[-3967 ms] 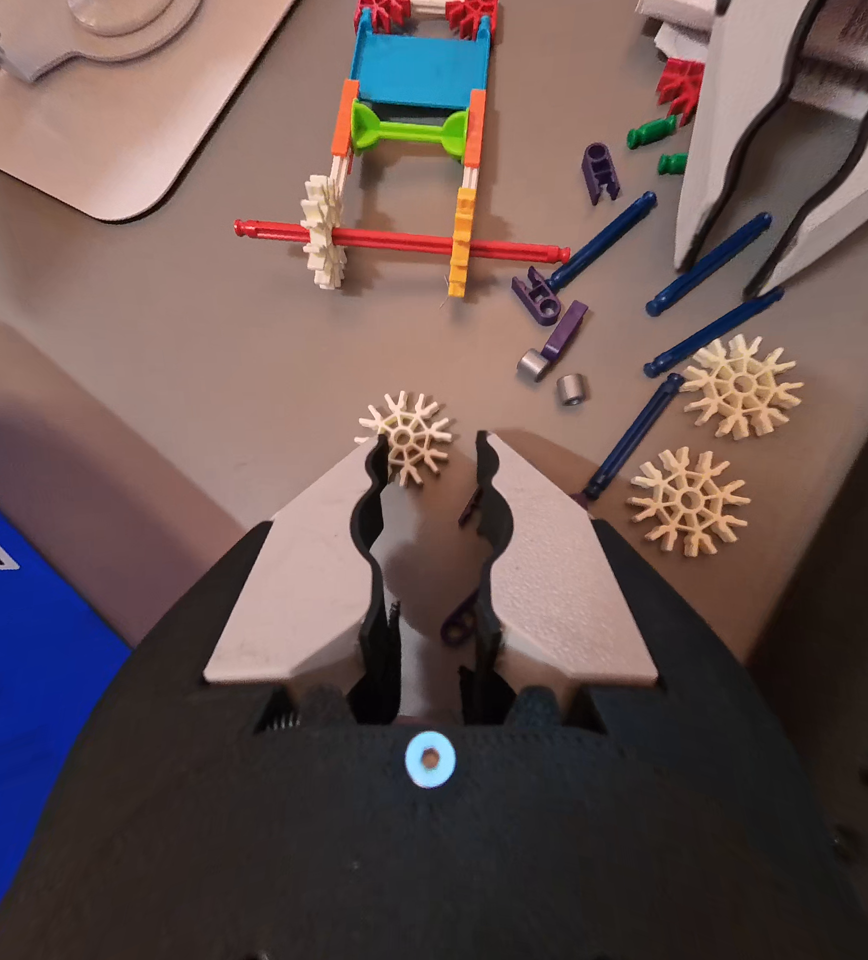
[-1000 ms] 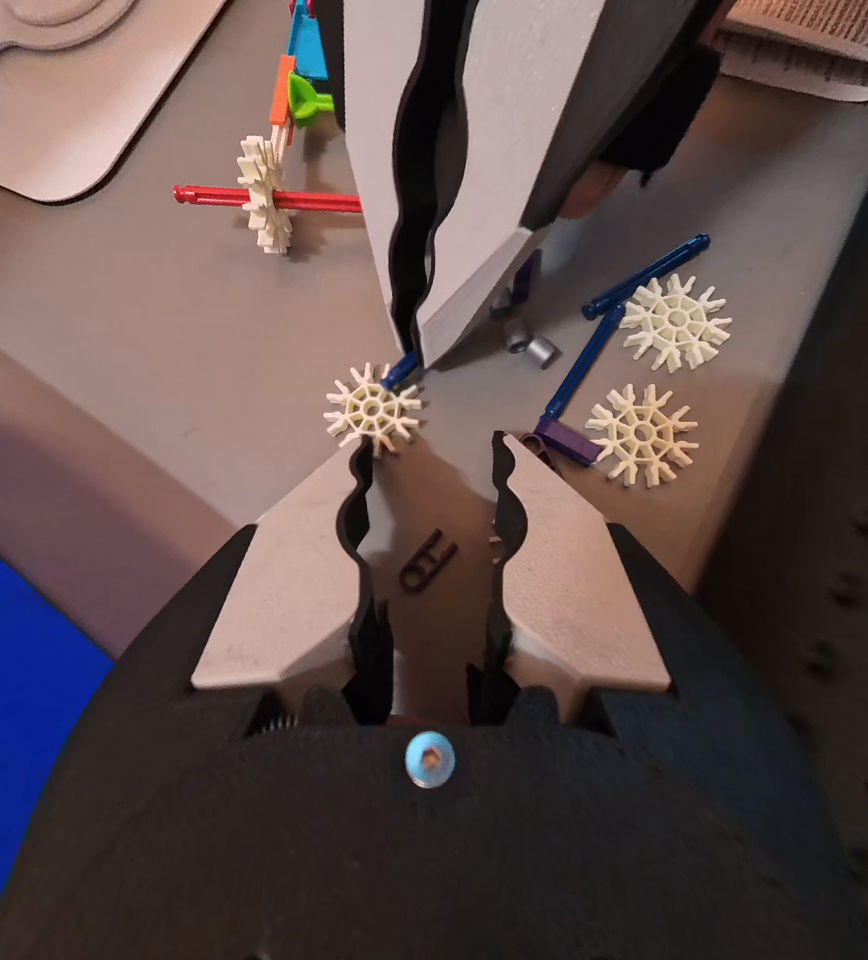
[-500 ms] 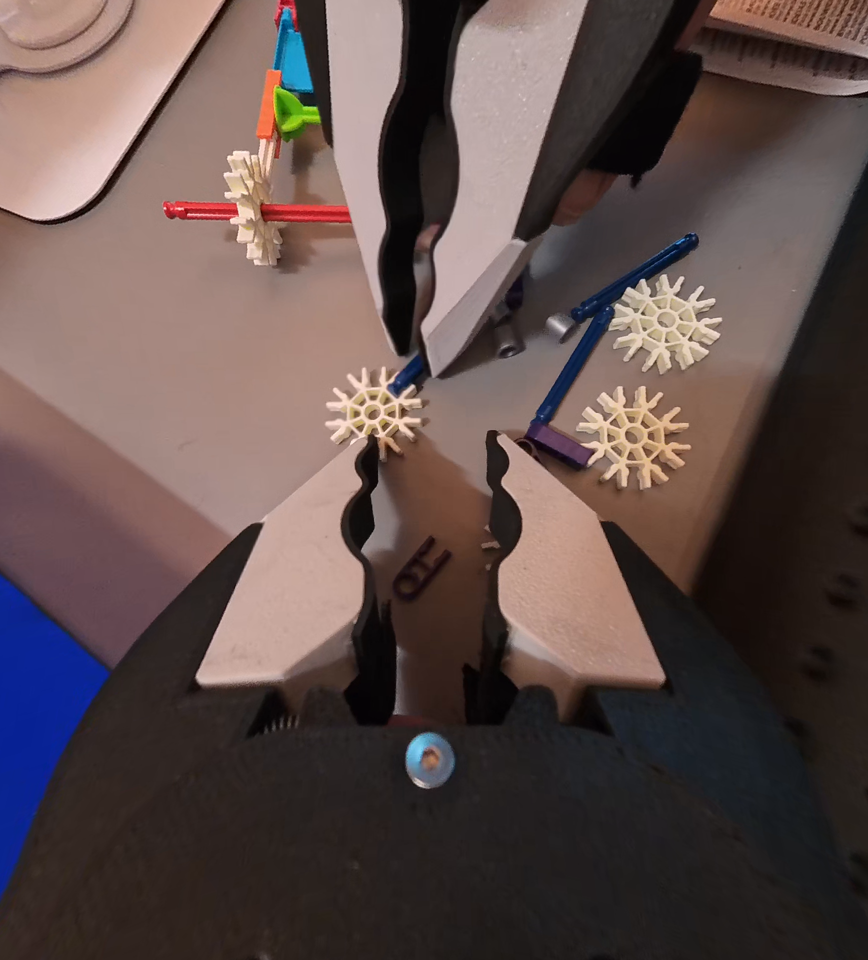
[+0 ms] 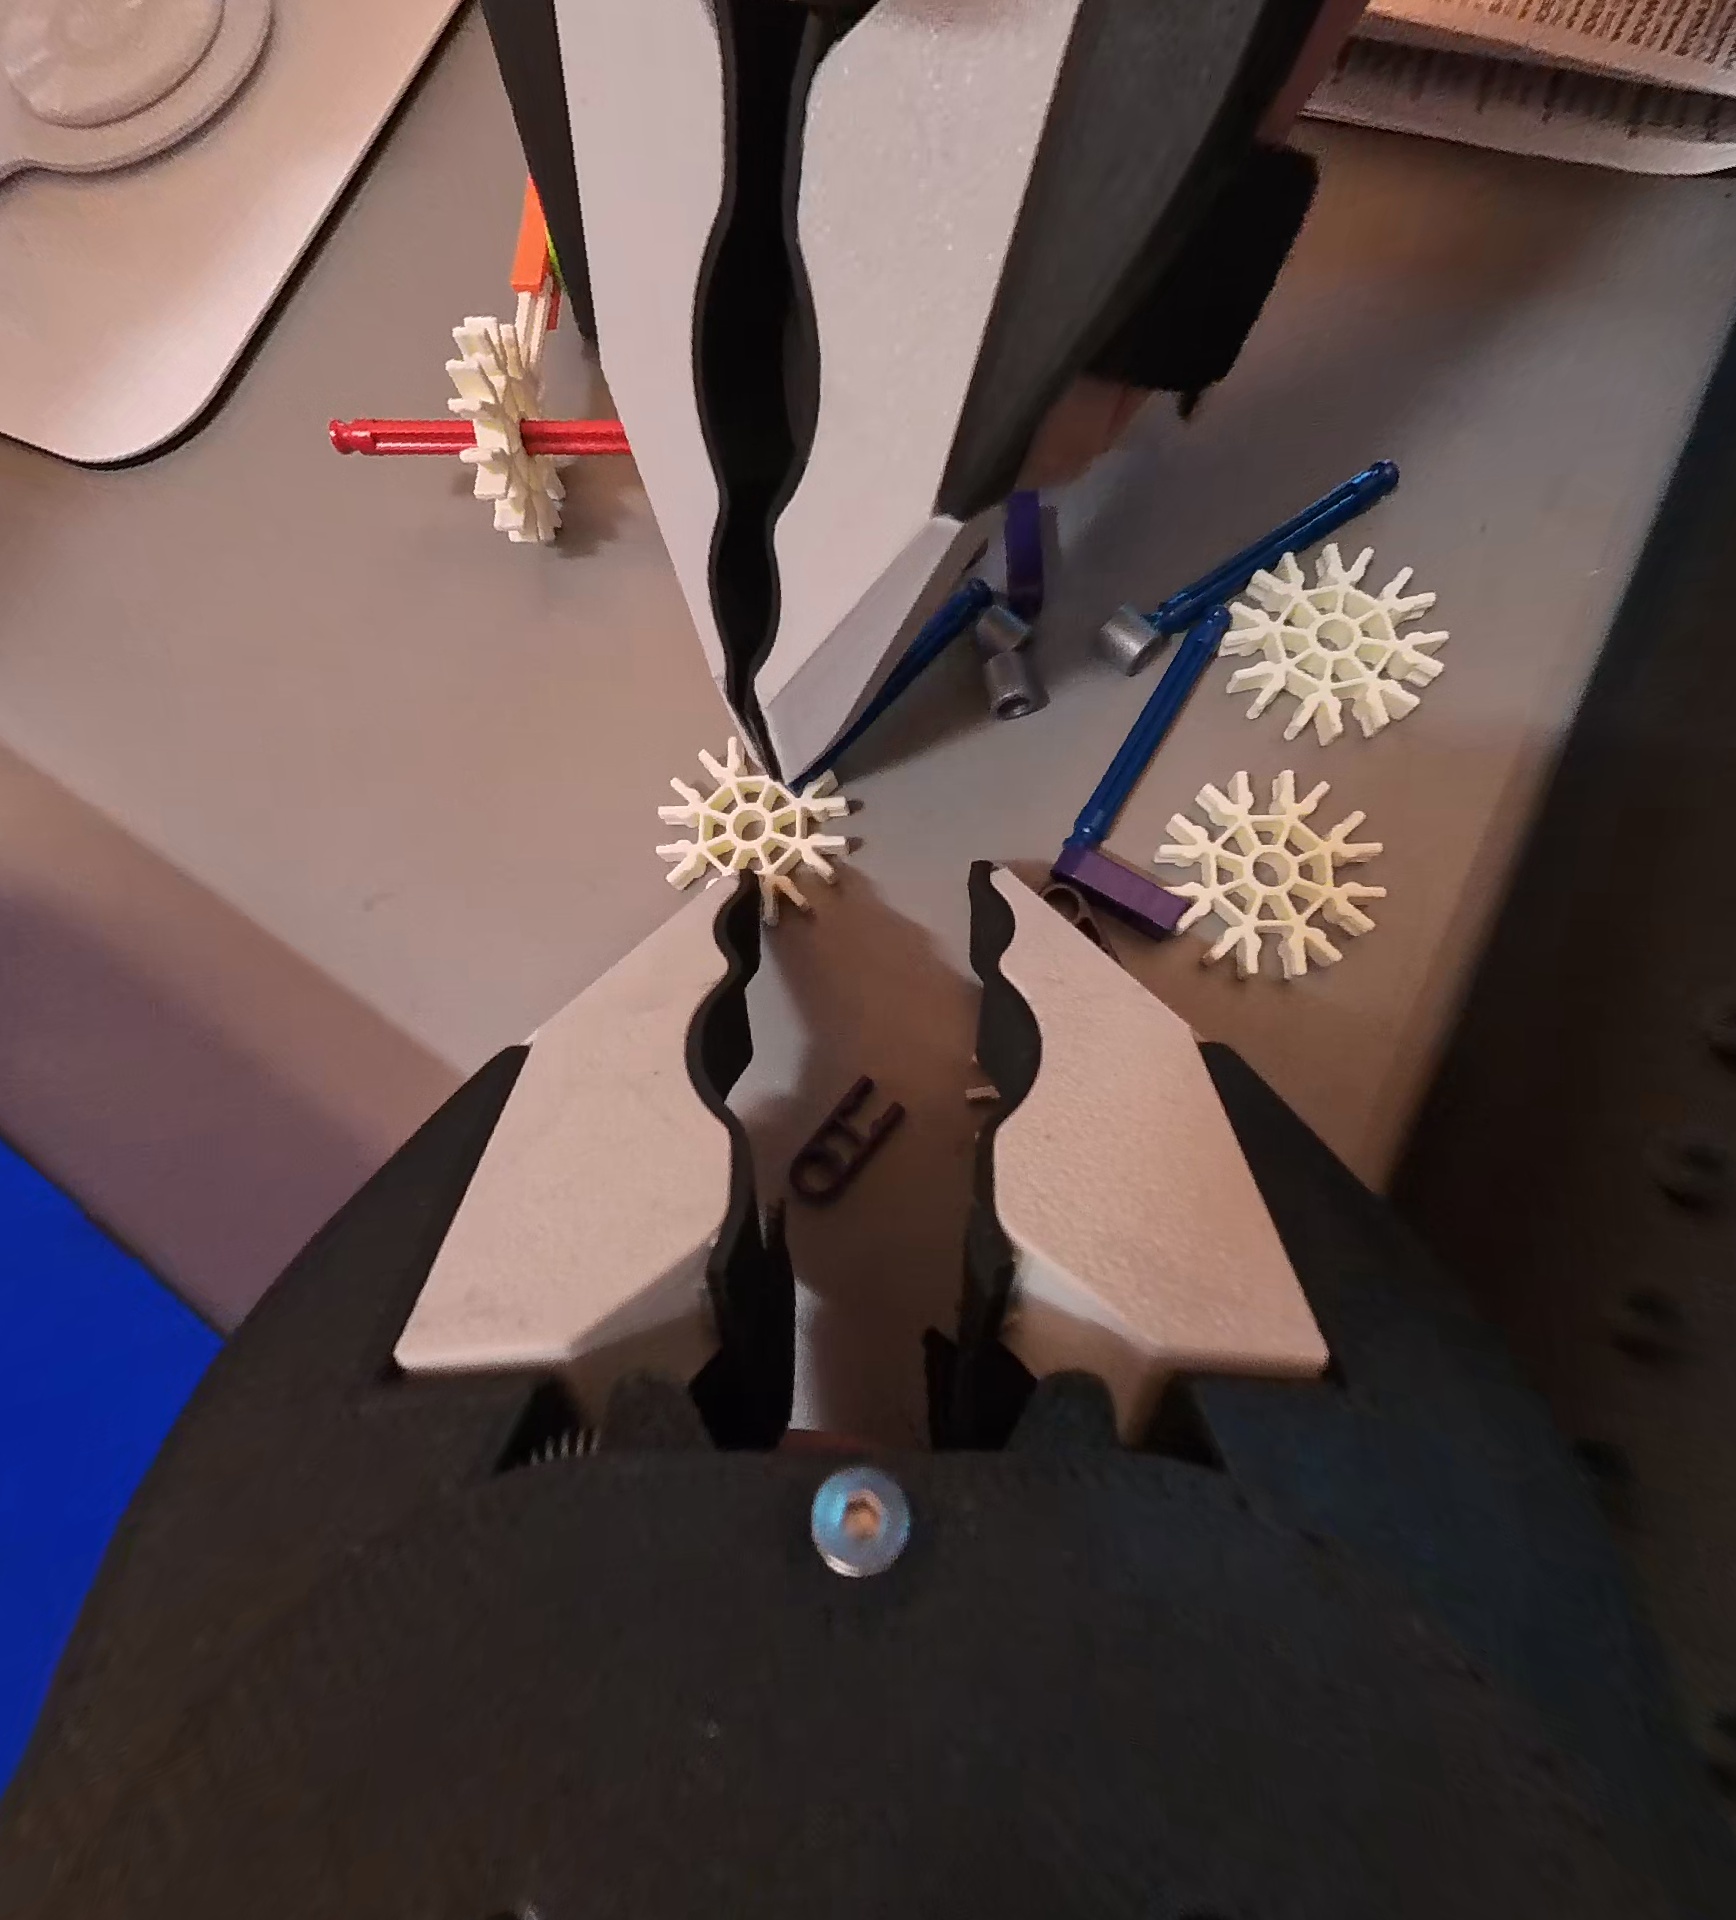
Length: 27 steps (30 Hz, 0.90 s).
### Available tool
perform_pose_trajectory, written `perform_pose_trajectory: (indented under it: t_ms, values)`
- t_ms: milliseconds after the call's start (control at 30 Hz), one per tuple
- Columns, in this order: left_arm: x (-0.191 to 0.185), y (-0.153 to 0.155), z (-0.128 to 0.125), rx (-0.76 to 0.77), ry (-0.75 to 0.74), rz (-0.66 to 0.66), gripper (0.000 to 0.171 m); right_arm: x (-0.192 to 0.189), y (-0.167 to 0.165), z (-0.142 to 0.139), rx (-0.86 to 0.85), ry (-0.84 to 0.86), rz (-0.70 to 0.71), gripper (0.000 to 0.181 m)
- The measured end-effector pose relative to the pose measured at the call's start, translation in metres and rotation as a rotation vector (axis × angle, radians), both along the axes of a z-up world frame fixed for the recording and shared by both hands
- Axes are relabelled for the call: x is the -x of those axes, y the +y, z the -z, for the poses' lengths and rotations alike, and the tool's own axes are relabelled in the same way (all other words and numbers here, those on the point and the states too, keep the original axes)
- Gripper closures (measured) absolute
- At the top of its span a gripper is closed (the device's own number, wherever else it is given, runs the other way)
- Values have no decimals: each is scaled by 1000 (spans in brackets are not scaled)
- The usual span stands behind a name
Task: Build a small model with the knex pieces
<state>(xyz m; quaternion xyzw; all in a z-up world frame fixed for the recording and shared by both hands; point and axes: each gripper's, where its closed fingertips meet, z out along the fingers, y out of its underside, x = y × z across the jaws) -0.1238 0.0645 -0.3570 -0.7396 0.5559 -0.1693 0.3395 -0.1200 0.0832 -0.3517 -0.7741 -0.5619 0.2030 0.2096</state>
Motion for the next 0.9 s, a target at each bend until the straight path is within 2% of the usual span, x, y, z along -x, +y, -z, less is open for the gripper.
perform_pose_trajectory:
  t_ms: [367,600,900]
  values:
    - [-1,-1,0,7,-3,2,135,-3,0,1,-2,9,-8,181]
    - [-8,0,-4,-52,-16,40,139,-4,-1,1,21,41,-4,181]
    - [-11,1,-1,-5,-33,25,145,-7,0,-3,17,47,-11,181]
